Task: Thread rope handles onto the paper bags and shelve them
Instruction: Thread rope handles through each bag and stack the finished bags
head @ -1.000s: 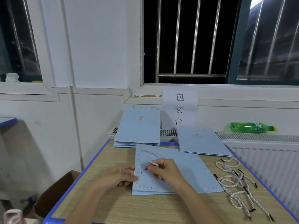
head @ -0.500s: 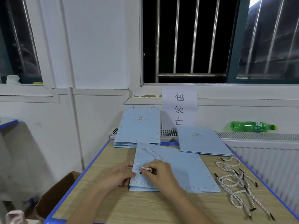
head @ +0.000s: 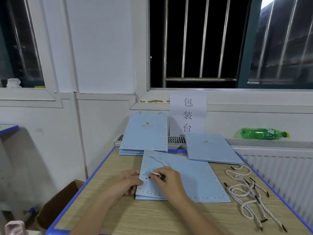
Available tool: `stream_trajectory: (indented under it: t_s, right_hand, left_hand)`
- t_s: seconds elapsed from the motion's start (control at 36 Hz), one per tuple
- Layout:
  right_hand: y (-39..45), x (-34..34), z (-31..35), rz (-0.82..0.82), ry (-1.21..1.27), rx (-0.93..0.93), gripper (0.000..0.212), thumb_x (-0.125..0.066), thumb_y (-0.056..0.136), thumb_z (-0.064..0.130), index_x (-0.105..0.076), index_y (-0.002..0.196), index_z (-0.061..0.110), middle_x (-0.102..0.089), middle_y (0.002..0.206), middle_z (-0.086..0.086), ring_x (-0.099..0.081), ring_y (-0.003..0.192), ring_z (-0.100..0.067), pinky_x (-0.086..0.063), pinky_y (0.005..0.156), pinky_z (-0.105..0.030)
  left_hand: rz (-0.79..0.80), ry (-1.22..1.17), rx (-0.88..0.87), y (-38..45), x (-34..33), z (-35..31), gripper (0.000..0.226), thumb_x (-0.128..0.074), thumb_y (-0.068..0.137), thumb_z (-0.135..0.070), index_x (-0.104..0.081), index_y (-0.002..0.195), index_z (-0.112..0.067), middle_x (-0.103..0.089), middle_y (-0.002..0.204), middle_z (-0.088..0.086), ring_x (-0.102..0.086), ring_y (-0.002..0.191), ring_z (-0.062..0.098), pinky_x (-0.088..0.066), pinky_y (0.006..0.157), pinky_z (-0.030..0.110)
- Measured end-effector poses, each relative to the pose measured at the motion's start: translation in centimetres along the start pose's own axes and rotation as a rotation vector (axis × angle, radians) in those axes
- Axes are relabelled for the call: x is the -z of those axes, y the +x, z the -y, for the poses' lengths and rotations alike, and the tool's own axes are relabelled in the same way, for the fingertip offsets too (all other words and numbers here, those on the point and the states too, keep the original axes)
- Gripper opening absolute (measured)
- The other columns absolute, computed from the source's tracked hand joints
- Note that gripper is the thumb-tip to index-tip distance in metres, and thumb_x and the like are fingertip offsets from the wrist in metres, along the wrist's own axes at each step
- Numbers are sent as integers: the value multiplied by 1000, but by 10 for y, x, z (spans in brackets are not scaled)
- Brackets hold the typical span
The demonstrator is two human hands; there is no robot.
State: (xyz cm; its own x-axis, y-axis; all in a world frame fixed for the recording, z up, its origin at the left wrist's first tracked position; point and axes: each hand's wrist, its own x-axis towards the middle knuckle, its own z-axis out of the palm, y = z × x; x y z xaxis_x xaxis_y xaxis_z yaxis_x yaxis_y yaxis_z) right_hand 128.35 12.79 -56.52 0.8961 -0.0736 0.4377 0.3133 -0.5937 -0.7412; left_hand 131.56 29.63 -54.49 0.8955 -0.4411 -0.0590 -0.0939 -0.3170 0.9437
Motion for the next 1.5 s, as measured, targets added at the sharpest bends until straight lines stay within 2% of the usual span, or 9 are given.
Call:
stream_trajectory:
  t_s: [0.22, 0.33, 0.56, 0.78, 1.03, 1.19, 1.31, 1.39, 1.5]
  right_hand:
    - [1, -1, -2, 17, 18, 6, 17, -58, 92, 11, -74, 95, 15, -65, 91, 3, -57, 82, -1, -40, 72, -7]
    - [0, -5, -1, 34, 10, 27, 16, -58, 93, 15, -74, 95, 17, -60, 86, 15, -56, 81, 3, -41, 74, -7]
    - [3, -9, 4, -19, 2, -3, 13, -60, 89, 16, -72, 88, 20, -65, 75, 16, -60, 74, -9, -47, 69, -22]
    - [3, -8, 10, -23, -108, 117, 14, -59, 91, 15, -72, 96, 14, -67, 90, 5, -60, 82, -5, -45, 75, -15]
    - [1, -12, 10, 19, -253, 143, 15, -52, 94, 18, -63, 89, 9, -58, 85, 1, -55, 80, -13, -44, 71, -27]
    - [2, -9, 8, -3, -101, 116, 21, -61, 92, 24, -69, 81, 8, -51, 77, 12, -49, 73, 4, -37, 69, -7]
    - [1, -6, 4, 2, 28, 57, 10, -68, 87, 19, -74, 80, 15, -53, 73, 21, -55, 74, 7, -38, 67, -7]
    - [-1, -6, 3, -11, 131, -1, 25, -69, 85, 15, -66, 71, 37, -61, 67, 20, -57, 71, 6, -41, 65, -9]
    - [-2, -5, 5, 13, 245, -52, 25, -68, 85, 13, -68, 73, 35, -66, 70, 22, -58, 68, 1, -43, 65, -10]
  left_hand:
    - [3, -37, 21, 1, 1, 0, 25, -62, 82, -5, -66, 105, -14, -57, 53, -6, -41, 42, 7, -27, 42, 18]
    - [14, -68, 18, 3, 2, 3, 40, -62, 65, -18, -68, 104, -15, -56, 64, 3, -41, 45, 8, -25, 43, 19]
    - [18, -90, -17, 6, 2, 8, 43, -61, 63, -16, -68, 105, -11, -55, 67, 3, -39, 46, 7, -25, 42, 17]
    - [13, -107, -25, 9, 3, 11, 37, -63, 65, -18, -71, 101, -13, -49, 68, 11, -39, 46, 8, -26, 43, 18]
    - [-1, -129, -18, 14, 3, 14, 38, -61, 62, -19, -72, 98, -12, -50, 70, 14, -39, 46, 11, -27, 41, 19]
    - [-87, -237, 64, 23, 1, 14, 34, -35, 88, 1, -65, 104, 0, -63, 70, 13, -45, 36, 11, -22, 33, 13]
    - [-52, -242, 38, 12, -1, 7, 23, -46, 94, -7, -67, 103, -3, -65, 65, 4, -45, 40, 9, -22, 34, 16]
    - [-29, -179, -12, 9, 0, 8, 22, -49, 94, -2, -67, 106, -7, -64, 64, 1, -42, 42, 6, -22, 36, 16]
    - [2, -66, -32, 4, -1, 7, 34, -52, 87, 8, -63, 110, -14, -67, 90, 3, -41, 45, 4, -25, 41, 14]
